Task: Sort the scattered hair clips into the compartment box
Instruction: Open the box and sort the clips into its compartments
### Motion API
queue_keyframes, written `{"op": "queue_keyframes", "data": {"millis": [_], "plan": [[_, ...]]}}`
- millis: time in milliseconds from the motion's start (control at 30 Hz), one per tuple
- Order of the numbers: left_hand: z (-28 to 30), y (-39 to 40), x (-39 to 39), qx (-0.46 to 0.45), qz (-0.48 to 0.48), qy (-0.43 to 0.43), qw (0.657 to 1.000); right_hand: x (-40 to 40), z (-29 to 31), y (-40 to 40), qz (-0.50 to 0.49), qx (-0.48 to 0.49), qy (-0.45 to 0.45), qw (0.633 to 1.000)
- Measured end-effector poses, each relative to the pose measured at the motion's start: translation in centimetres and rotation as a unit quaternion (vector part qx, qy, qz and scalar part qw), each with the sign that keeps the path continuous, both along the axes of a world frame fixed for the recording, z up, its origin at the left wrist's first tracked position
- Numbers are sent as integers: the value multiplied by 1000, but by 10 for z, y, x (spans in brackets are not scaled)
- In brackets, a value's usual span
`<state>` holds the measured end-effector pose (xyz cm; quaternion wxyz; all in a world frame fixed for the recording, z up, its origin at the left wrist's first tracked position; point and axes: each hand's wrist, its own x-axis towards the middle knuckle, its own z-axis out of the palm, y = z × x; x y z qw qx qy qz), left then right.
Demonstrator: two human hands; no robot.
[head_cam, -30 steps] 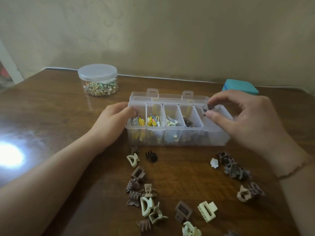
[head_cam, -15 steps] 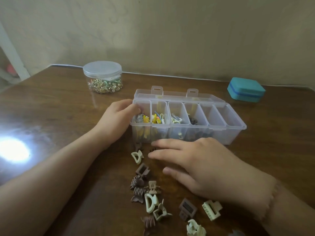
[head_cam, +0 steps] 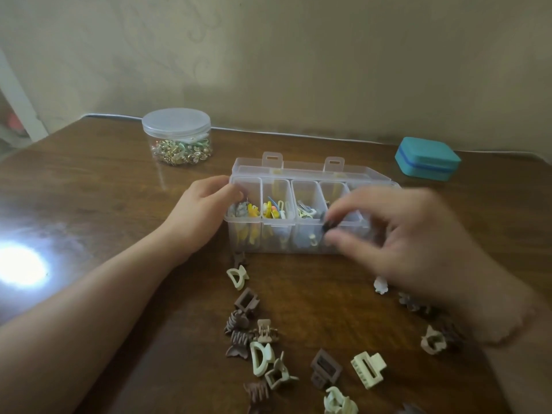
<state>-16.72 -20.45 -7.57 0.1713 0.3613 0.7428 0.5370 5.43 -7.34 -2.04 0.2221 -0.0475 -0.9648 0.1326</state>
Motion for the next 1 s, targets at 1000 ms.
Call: {"op": "queue_keyframes", "data": {"millis": [1000], "plan": [[2, -1, -1, -15, -9, -3, 1000, 13, 8, 4, -35, 59, -316, 946]]}}
